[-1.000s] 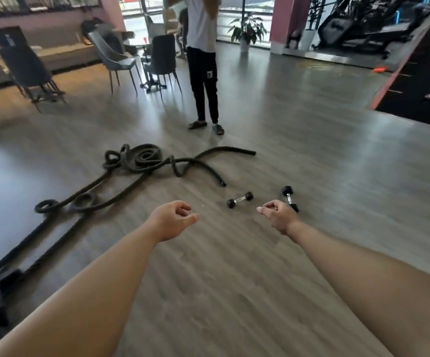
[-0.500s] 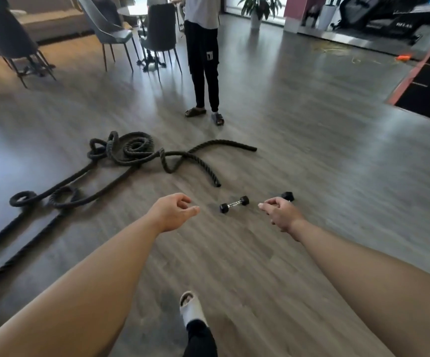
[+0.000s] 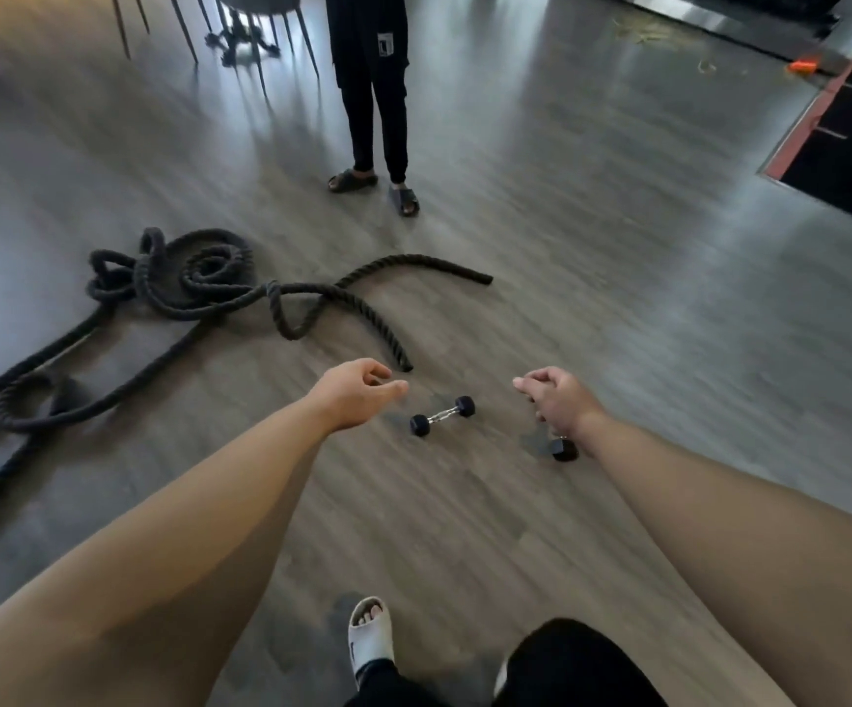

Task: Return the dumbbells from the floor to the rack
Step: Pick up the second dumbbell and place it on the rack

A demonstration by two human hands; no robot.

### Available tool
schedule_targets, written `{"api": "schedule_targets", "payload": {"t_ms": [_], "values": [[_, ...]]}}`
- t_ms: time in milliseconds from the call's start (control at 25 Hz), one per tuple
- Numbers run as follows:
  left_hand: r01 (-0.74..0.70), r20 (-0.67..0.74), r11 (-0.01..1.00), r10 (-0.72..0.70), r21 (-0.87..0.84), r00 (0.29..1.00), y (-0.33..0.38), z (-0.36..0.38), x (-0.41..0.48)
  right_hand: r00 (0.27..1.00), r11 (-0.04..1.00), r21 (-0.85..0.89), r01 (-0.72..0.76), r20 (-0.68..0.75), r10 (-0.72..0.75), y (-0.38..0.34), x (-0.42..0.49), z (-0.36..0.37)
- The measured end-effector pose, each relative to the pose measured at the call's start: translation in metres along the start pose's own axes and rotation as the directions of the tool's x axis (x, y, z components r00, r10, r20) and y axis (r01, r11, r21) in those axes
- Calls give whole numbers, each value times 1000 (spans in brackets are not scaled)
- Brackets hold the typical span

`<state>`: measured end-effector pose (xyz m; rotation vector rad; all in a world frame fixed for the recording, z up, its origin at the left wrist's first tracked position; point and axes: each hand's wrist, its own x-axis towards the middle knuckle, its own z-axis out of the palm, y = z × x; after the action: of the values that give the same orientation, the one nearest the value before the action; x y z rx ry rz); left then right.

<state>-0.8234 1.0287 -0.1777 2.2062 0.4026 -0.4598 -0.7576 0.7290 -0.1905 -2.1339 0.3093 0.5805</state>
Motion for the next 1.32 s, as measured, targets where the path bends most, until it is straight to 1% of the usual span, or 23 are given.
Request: {"api": "schedule_targets", "payload": {"t_ms": [120, 240, 360, 440, 520, 600, 680, 800, 880, 1000, 1080, 1160, 1240, 1320], "values": [[53, -22, 998, -54, -45, 998, 13, -4, 59, 999, 999, -36, 7, 54, -5, -22, 72, -13], [143, -38, 986, -147, -81, 988, 17, 4, 114, 992, 996, -84, 2, 123, 8, -29, 159, -16], [273, -76, 948, -288, -161, 955, 18, 18, 173, 974, 991, -129, -25, 221, 53, -34, 248, -17], [349, -73, 912, -372, -215, 926, 20, 33, 205, 954, 985, -167, -47, 285, 94, -36, 292, -20], [400, -57, 879, -427, -258, 902, 16, 53, 247, 946, 975, -216, -50, 304, 116, -33, 345, -14], [418, -55, 863, -450, -284, 892, 6, 73, 289, 945, 971, -229, -74, 296, 141, -21, 397, 4], [437, -65, 847, -475, -302, 877, -20, 100, 335, 939, 963, -247, -106, 294, 179, 2, 444, 33], [507, -17, 783, -549, -359, 836, -73, 151, 406, 921, 949, -292, -114, 328, 212, 49, 511, 86], [559, 23, 738, -596, -378, 803, -114, 194, 444, 916, 939, -320, -125, 327, 234, 86, 553, 122], [597, 67, 721, -617, -351, 784, -185, 272, 495, 907, 914, -384, -132, 325, 267, 159, 609, 180], [617, 82, 702, -634, -355, 769, -225, 324, 525, 913, 898, -421, -128, 304, 272, 209, 638, 214], [635, 89, 675, -656, -376, 750, -263, 370, 555, 931, 897, -418, -144, 249, 265, 255, 669, 246], [650, 66, 652, -684, -390, 726, -299, 406, 582, 947, 888, -438, -142, 202, 251, 290, 696, 273], [661, 45, 636, -706, -398, 707, -333, 434, 605, 947, 878, -463, -121, 212, 242, 319, 720, 297]]}}
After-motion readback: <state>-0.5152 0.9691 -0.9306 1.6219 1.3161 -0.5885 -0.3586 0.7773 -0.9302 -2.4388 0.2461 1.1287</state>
